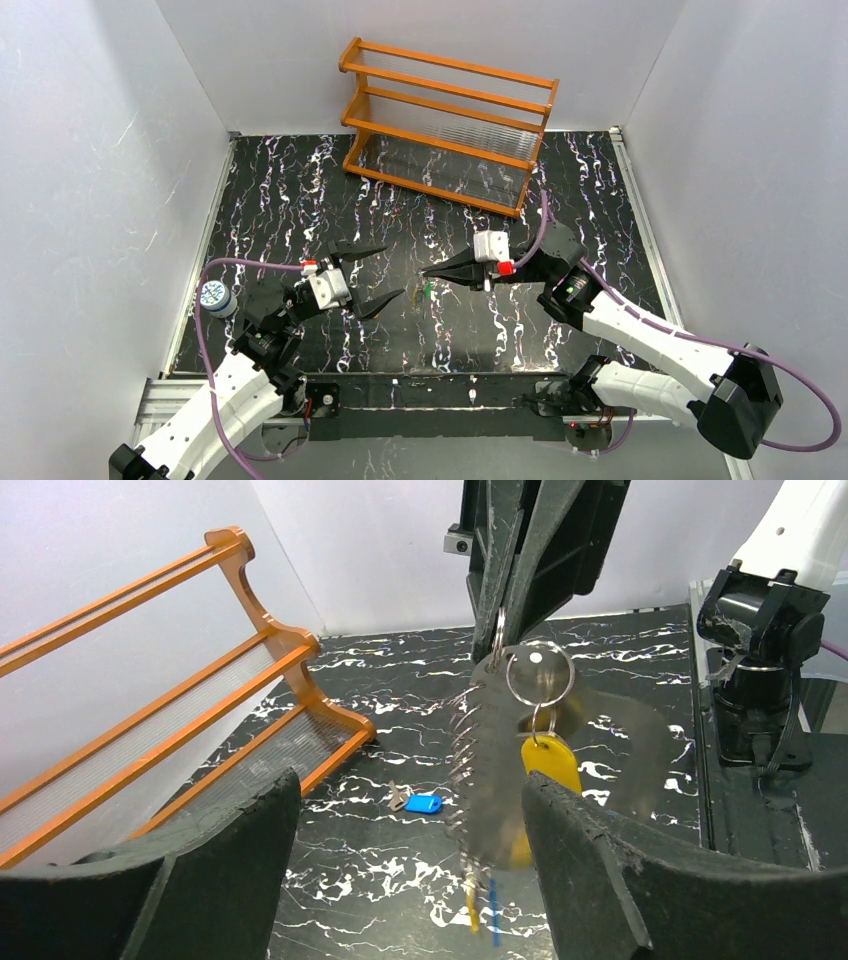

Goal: Put the keys on the keyring
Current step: Adjust the keyring.

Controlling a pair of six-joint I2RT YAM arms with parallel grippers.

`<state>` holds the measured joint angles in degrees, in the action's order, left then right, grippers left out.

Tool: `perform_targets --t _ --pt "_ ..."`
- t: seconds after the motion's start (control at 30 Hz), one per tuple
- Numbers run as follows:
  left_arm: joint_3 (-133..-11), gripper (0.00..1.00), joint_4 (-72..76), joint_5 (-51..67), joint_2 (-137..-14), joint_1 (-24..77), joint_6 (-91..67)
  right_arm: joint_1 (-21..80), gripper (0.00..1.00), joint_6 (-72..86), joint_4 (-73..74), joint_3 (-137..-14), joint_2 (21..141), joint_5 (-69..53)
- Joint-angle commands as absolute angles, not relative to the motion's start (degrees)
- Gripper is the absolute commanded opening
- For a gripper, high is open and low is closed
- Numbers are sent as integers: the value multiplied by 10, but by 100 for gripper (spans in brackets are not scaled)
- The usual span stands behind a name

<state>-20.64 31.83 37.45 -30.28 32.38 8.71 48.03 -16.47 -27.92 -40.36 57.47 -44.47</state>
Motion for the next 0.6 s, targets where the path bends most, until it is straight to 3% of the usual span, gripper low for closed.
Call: perform_targets --t 0.0,0.2,0.57 --pt "-224 78 333 363 -301 325 81 482 1 -38 -372 -400 570 -406" --pt "-225 75 347 363 -308 325 80 482 1 65 -325 -431 581 -323" --pt "-243 64 374 353 -327 325 54 480 1 164 -235 -502 634 -321"
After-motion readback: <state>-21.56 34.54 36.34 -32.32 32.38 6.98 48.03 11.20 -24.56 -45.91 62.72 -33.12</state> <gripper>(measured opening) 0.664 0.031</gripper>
